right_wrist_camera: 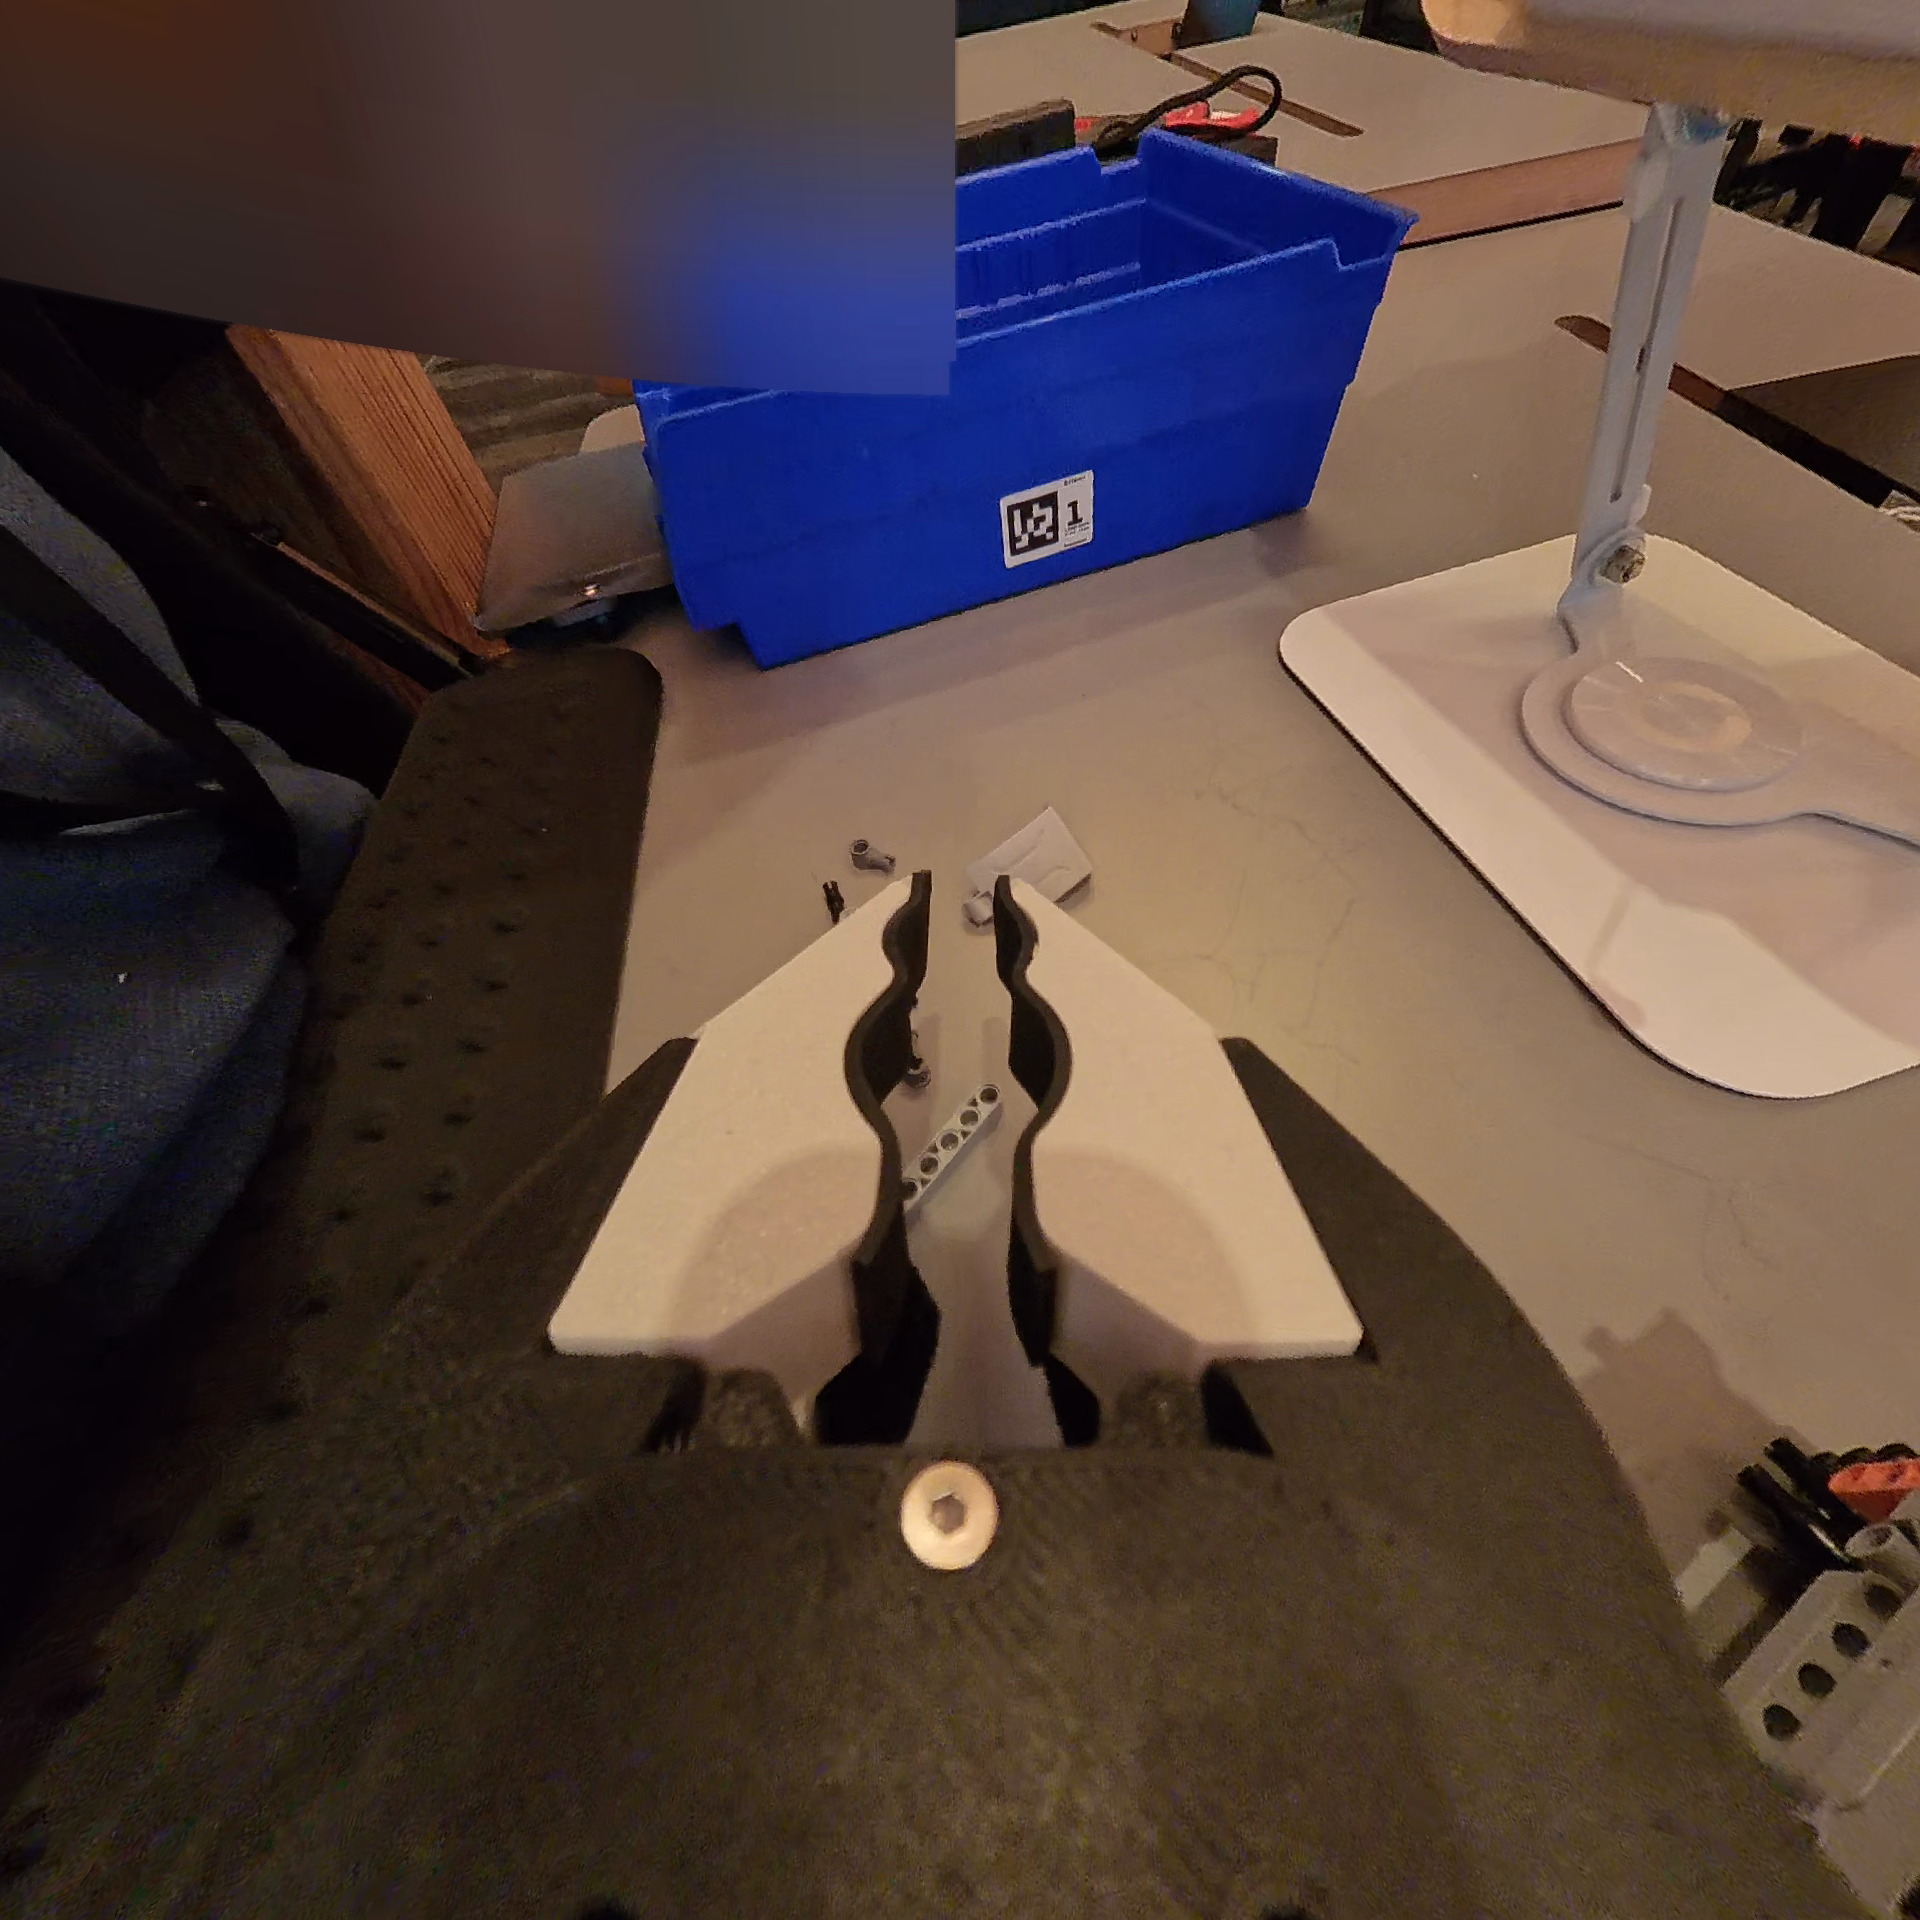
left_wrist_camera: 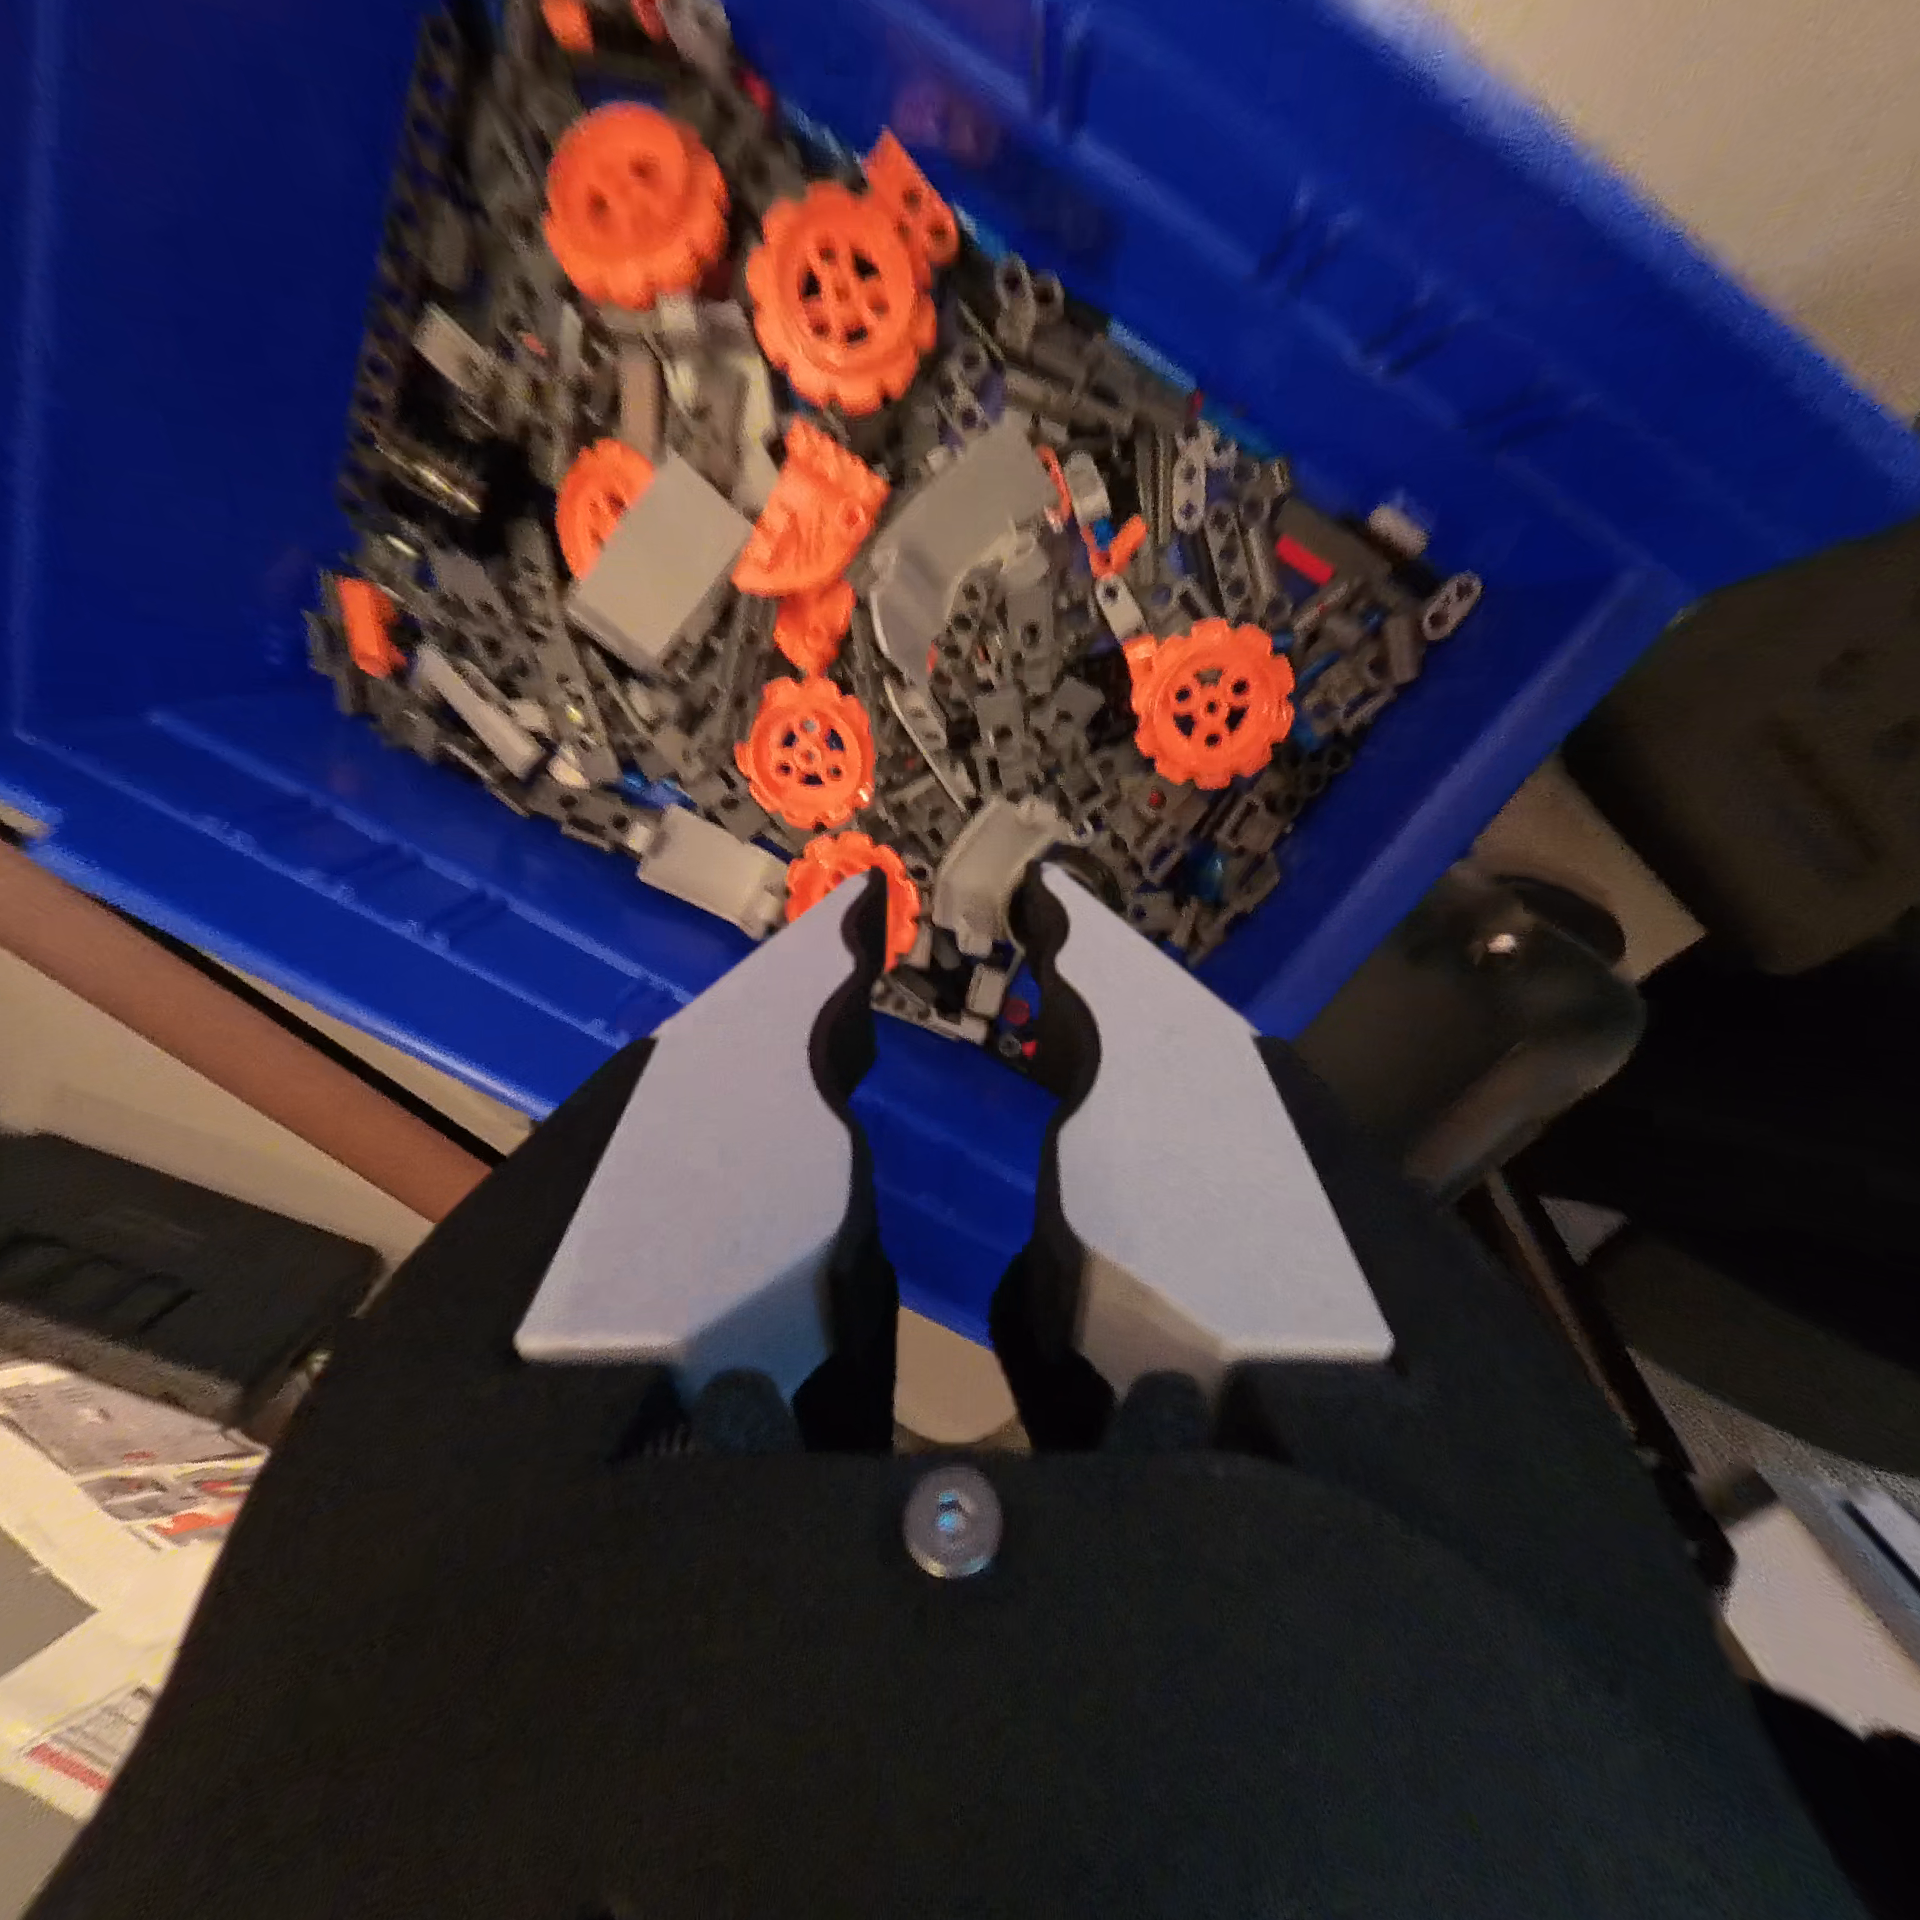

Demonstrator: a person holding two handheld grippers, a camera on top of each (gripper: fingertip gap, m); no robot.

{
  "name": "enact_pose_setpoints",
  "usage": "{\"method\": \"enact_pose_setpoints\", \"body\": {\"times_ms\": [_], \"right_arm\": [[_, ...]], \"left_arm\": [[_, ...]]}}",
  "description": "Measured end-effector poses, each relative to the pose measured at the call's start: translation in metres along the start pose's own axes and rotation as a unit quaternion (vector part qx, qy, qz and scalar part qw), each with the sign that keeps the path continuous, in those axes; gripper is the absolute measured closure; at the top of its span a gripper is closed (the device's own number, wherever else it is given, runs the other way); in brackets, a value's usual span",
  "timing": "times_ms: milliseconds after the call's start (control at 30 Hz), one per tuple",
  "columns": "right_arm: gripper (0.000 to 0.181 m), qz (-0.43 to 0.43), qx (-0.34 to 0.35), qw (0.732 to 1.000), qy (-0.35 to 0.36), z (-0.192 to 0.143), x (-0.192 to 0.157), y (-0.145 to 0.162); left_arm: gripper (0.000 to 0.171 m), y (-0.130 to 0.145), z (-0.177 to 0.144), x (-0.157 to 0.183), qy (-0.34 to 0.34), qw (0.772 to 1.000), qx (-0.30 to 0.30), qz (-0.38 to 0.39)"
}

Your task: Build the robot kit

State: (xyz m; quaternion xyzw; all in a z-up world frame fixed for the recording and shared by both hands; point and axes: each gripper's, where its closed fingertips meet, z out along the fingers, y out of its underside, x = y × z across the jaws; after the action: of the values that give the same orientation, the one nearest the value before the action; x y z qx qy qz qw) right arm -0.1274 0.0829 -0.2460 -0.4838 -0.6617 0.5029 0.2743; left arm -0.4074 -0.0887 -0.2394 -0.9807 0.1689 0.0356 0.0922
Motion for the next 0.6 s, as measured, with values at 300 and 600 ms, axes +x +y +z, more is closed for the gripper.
{"method": "enact_pose_setpoints", "body": {"times_ms": [300, 600], "right_arm": [[0.172, -0.002, 0.017, 1.0, 0.024, -0.01, 0.002, -0.013], [0.169, 0.005, 0.024, 0.999, 0.022, -0.023, -0.006, -0.023]], "left_arm": [[0.171, -0.088, -0.083, 0.048, -0.014, 0.971, 0.236, 0.04], [0.171, -0.119, -0.062, 0.155, -0.024, 0.954, 0.292, 0.069]]}}
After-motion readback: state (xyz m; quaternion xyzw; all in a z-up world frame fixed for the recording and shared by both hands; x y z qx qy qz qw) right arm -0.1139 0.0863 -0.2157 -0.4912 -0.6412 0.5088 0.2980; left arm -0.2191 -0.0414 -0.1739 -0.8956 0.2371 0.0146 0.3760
